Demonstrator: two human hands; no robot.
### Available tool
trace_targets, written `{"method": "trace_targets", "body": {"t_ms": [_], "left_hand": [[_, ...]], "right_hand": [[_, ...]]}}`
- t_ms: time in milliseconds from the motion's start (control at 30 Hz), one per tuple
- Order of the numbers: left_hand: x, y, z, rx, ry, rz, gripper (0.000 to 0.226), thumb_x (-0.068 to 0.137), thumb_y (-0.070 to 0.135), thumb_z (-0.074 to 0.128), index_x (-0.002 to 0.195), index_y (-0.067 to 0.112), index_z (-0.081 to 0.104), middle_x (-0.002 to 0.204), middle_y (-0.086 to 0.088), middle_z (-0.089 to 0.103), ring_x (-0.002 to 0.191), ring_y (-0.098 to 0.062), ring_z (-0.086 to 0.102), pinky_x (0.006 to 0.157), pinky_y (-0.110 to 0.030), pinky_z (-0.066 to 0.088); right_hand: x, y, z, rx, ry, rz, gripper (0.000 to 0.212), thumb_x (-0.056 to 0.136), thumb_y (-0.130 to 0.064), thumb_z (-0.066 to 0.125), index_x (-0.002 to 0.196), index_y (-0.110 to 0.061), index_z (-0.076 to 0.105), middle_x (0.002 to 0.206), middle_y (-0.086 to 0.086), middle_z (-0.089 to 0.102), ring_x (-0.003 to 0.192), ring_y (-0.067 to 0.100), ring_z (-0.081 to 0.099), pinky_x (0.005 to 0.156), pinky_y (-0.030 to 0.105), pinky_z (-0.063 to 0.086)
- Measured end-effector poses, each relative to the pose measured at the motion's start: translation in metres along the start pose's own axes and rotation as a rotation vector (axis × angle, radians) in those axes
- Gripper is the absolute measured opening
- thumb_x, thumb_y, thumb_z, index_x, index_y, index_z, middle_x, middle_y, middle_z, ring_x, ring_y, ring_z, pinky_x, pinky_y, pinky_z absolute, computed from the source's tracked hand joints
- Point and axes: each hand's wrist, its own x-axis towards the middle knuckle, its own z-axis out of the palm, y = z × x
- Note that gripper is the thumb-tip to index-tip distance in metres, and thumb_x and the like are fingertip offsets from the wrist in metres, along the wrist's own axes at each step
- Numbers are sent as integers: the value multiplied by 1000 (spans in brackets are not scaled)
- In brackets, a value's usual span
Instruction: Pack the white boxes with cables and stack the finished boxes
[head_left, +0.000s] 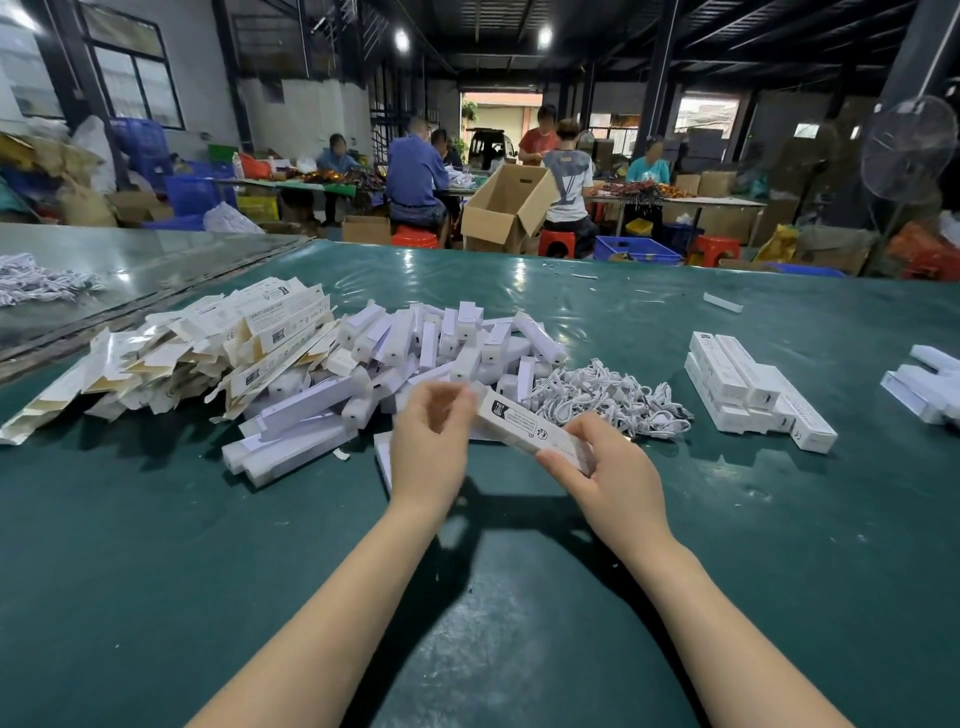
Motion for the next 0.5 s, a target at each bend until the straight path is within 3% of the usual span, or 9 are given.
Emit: {"method": "trace_targets", "body": {"t_ms": [67, 133, 167, 233, 300, 367, 433, 467, 500], "left_hand": [[-5, -4, 7, 81, -133, -21, 18, 91, 24, 55, 76, 19, 62, 91, 9, 60, 69, 11, 52, 71, -12, 38], [-6, -4, 9, 145, -143, -25, 13, 89, 27, 57, 80, 20, 63, 104, 9, 52, 69, 14, 51, 68, -3, 37], [-5, -3, 8, 188, -120, -25, 10, 87, 27, 60, 91, 18, 64, 112, 5, 48, 76, 12, 52, 74, -2, 37], [-3, -4, 6, 302, -37, -22, 37, 84, 28, 64, 117, 14, 56, 121, -1, 36, 104, -7, 51, 97, -17, 37], [-3, -1, 4, 360, 31, -26, 48, 84, 32, 62, 126, 15, 46, 117, -1, 28, 115, -22, 44, 102, -28, 33], [0, 1, 1, 381, 29, -25, 41, 89, 32, 56, 122, 15, 39, 119, -5, 30, 115, -20, 40, 86, -20, 31], [5, 1, -3, 361, 8, -68, 28, 94, 30, 47, 109, 16, 29, 124, -12, 36, 107, -21, 43, 81, -24, 34], [7, 2, -6, 322, 9, -96, 24, 95, 28, 45, 103, 17, 25, 123, -13, 37, 98, -22, 48, 84, -29, 38], [8, 3, -8, 279, 20, -106, 24, 95, 27, 44, 100, 18, 23, 120, -11, 36, 93, -22, 50, 84, -33, 41]], "right_hand": [[-2, -3, 2, -52, 15, -18, 27, 81, -41, 64, 90, -17, 55, 83, -7, 55, 76, 23, 52, 62, 33, 31], [-3, -9, 6, -100, 28, -41, 30, 82, -44, 62, 93, -16, 56, 91, -6, 56, 80, 23, 54, 62, 31, 31], [-4, -14, 8, -118, 34, -46, 32, 83, -45, 61, 94, -15, 57, 95, -4, 56, 81, 24, 54, 62, 31, 32], [-5, -24, 14, -109, 44, -21, 34, 82, -45, 61, 95, -15, 56, 99, -1, 54, 81, 24, 54, 63, 32, 36], [-6, -31, 18, 26, 41, 34, 27, 79, -40, 66, 90, -18, 55, 96, -2, 52, 78, 19, 51, 67, 33, 39], [-3, -33, 19, 273, 16, 149, 16, 79, -27, 68, 79, -21, 53, 86, -3, 54, 73, 11, 51, 70, 29, 40], [4, -30, 11, 650, 13, 326, 14, 85, -16, 62, 73, -20, 55, 76, -1, 56, 70, 11, 54, 73, 29, 47], [6, -23, 8, 746, 28, 395, 16, 88, -12, 58, 73, -17, 56, 76, 1, 56, 72, 14, 56, 74, 32, 50], [7, -14, 4, 685, 54, 408, 16, 89, -8, 55, 75, -15, 58, 80, 3, 57, 76, 17, 57, 76, 34, 50]]}}
